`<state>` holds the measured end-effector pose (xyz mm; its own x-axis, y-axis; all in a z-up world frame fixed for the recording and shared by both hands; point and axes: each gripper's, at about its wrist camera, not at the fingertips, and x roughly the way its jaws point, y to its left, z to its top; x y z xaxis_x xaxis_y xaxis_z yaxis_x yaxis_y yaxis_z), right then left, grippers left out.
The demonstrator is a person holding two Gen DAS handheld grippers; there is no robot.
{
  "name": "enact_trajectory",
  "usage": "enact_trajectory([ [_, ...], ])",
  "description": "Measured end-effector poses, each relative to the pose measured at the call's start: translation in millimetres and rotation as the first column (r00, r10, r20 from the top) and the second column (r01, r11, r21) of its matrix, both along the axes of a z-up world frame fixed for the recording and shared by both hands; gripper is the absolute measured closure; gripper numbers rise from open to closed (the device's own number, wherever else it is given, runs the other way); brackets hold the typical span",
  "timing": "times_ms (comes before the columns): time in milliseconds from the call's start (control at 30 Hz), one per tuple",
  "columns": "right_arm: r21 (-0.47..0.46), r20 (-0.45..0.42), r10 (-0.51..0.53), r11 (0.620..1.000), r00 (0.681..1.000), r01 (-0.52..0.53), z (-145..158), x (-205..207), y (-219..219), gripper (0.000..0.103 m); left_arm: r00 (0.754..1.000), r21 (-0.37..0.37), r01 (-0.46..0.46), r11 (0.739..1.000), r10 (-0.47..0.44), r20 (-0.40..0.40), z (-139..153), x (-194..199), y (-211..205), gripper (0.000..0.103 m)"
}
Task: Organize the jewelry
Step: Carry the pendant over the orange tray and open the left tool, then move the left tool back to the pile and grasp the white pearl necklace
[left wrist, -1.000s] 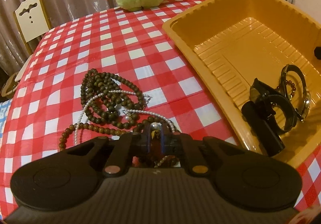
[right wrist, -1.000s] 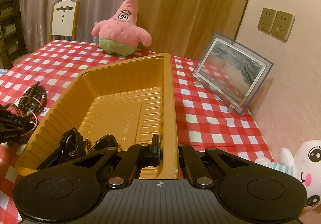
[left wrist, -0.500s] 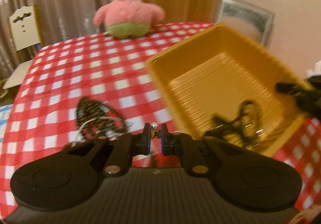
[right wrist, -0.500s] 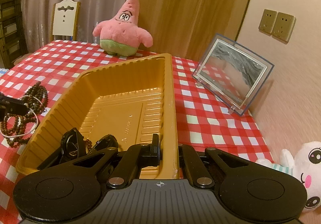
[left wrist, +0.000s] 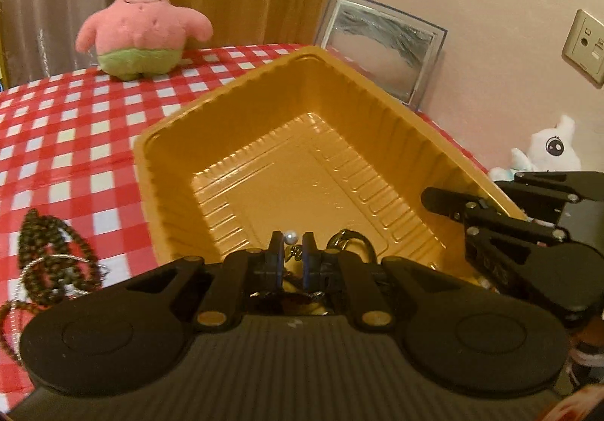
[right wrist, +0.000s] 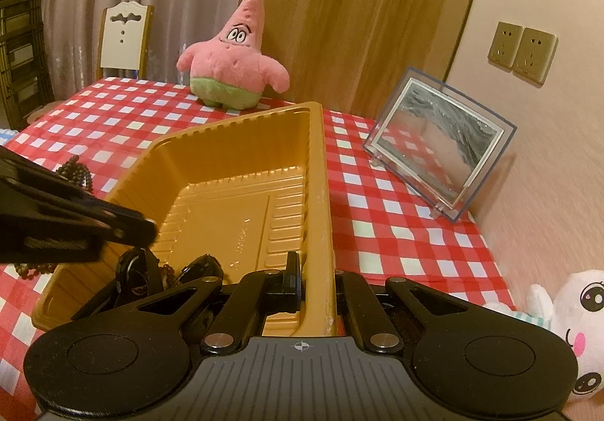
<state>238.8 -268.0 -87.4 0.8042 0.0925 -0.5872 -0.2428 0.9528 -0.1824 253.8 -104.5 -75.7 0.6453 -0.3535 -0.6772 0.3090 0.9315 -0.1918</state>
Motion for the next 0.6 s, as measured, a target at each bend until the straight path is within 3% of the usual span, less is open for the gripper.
enact_trajectory([
  [167,0.000,-0.002,0.000,1.000,1.000,0.000,0,0,0,0.100,0.999,-0.036,-0.026,0.999,0.025,-0.028,-5,6,1,0.093],
  [233,0.000,-0.003,0.000,1.000,1.000,0.000,0,0,0,0.100,0.999,-0.055,-0.035,0.998,0.035,-0.013,2,2,6,0.084],
  [400,0.003,-0.007,-0.002,1.000,1.000,0.002,0,0,-2,0.100,0.996,-0.083,-0.075,0.994,0.079,0.044,24,-24,30,0.084],
  [600,0.009,-0.012,-0.004,1.000,1.000,0.004,-1,0,-3,0.100,0.976,0.028,-0.218,0.976,0.217,0.024,19,-64,81,0.084],
])
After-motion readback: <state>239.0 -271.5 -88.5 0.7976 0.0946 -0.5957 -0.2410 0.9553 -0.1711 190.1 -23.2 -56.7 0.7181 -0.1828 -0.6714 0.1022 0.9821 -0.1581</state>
